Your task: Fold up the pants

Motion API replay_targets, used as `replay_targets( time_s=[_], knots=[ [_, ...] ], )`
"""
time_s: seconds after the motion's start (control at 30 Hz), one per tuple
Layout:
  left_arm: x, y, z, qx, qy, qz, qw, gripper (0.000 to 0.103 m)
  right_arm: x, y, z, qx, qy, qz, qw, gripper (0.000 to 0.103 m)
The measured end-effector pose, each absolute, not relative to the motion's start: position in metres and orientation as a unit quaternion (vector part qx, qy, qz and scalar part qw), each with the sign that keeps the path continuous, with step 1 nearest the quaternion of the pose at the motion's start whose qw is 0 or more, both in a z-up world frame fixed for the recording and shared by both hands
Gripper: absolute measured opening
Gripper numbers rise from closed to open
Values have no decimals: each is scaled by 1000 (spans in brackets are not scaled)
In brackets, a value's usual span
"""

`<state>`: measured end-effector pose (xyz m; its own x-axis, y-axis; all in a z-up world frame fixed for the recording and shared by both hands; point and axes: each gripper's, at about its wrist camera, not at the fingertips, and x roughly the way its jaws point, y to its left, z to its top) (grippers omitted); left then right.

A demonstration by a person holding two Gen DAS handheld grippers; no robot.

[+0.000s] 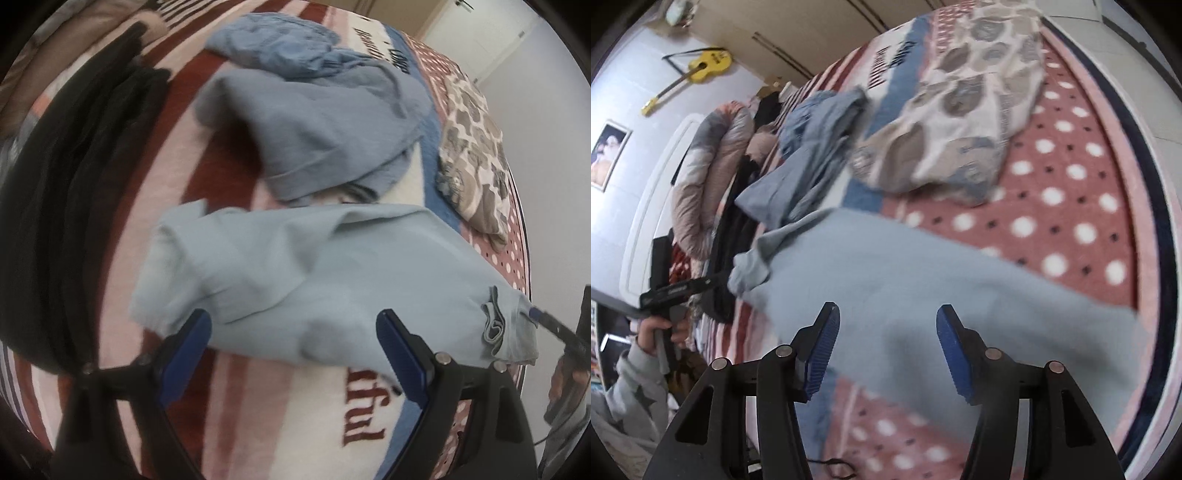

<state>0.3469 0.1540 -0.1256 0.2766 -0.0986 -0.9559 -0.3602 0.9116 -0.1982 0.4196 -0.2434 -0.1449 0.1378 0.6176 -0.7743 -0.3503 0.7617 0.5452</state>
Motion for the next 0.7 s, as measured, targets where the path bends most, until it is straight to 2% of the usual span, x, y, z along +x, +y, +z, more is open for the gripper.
replay_targets(
  time_s=[0.03, 0.1, 0.33, 0.57, 0.63, 0.67, 0.7],
  knots=[
    [339, 164, -128, -200, 593, 90, 775, 98, 413, -238, -144, 118, 572, 327, 743, 51],
    [326, 181, -136, -218, 586, 101, 774, 101, 399, -221, -144, 120, 575, 333, 738, 51],
    [295, 224, -179, -248, 590, 113, 760, 101, 370, -167, -162, 119, 597, 336, 719, 51],
    [275, 258, -181, -290, 572, 81, 763, 101, 383, -84, -172, 126, 604, 377, 691, 51],
    [273, 272, -175, -292, 569, 78, 765, 101, 391, -44, -172, 97, 585, 376, 712, 45],
    [272, 278, -172, -294, 566, 74, 767, 101, 394, -25, -173, 83, 579, 378, 718, 34],
    [272, 283, -169, -295, 563, 70, 769, 101, 398, 2, -178, 70, 577, 390, 714, 27]
  ],
)
